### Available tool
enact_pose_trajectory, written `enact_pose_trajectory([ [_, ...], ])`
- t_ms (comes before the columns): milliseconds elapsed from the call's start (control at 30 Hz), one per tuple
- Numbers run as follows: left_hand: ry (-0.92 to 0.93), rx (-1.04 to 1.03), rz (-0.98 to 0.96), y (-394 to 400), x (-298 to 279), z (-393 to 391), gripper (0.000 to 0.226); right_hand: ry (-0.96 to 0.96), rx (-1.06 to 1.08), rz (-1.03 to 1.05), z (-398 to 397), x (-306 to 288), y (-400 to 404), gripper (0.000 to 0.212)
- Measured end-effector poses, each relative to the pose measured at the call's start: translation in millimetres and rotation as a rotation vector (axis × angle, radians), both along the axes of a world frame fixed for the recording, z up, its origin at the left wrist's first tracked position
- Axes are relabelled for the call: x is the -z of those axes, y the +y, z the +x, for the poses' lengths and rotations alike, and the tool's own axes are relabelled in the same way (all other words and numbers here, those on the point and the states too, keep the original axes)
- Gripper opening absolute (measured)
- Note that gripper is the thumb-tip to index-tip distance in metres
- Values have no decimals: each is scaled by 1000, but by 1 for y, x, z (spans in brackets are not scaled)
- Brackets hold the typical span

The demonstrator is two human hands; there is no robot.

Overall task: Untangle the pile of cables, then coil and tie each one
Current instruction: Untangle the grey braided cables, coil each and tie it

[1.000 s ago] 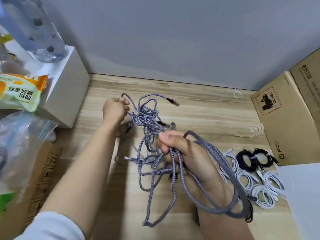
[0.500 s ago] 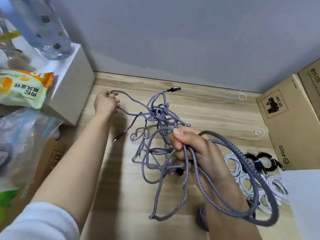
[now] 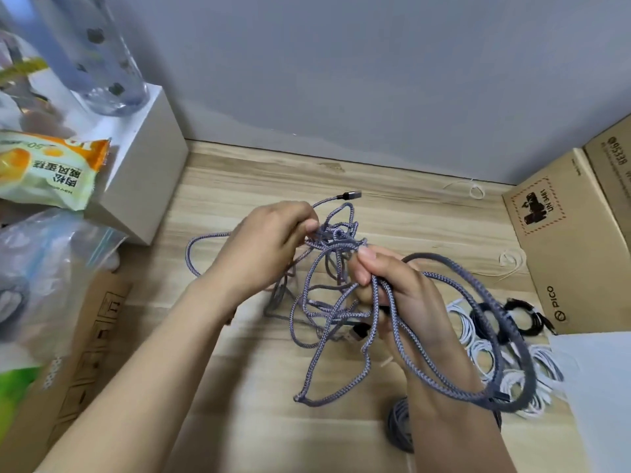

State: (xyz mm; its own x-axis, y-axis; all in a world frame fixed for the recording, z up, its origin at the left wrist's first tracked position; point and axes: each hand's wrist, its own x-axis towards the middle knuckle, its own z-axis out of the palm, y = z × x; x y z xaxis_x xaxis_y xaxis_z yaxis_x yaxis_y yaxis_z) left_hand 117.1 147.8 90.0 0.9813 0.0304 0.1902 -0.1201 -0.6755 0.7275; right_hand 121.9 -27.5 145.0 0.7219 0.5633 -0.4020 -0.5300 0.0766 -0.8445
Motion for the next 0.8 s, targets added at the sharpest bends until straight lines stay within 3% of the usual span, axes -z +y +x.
enact_pose_trajectory([
  [67,-21,57,-173,9,3,1,24,106,95,75,4,2,-5,28],
  [133,-24,36,-574,18,5,1,22,180,187,122,9,6,-11,29],
  [200,-9,-133,-991,27,9,4,36,165,209,113,12,10,-17,29],
  [233,39,-268,-1059,33,15,6,38,136,185,108,13,12,-19,29],
  [267,124,-404,-1005,37,21,9,35,104,148,115,14,14,-20,29],
  [333,364,-540,-569,44,35,13,19,56,80,137,13,16,-21,35],
  [400,508,-501,-68,42,41,10,24,39,32,137,12,16,-20,39],
  [433,466,-462,25,36,38,9,30,39,16,140,12,16,-20,40],
  [467,392,-419,0,29,32,8,30,43,6,146,12,15,-20,40],
  [533,320,-282,-254,15,16,5,16,44,-15,147,11,14,-19,40],
  [600,445,-98,-551,1,3,1,18,15,-42,123,10,14,-19,39],
  [733,604,118,-723,-8,-6,0,41,-5,-86,141,8,18,-19,35],
  [800,618,143,-806,-10,-7,1,27,-40,-97,165,8,19,-21,34],
])
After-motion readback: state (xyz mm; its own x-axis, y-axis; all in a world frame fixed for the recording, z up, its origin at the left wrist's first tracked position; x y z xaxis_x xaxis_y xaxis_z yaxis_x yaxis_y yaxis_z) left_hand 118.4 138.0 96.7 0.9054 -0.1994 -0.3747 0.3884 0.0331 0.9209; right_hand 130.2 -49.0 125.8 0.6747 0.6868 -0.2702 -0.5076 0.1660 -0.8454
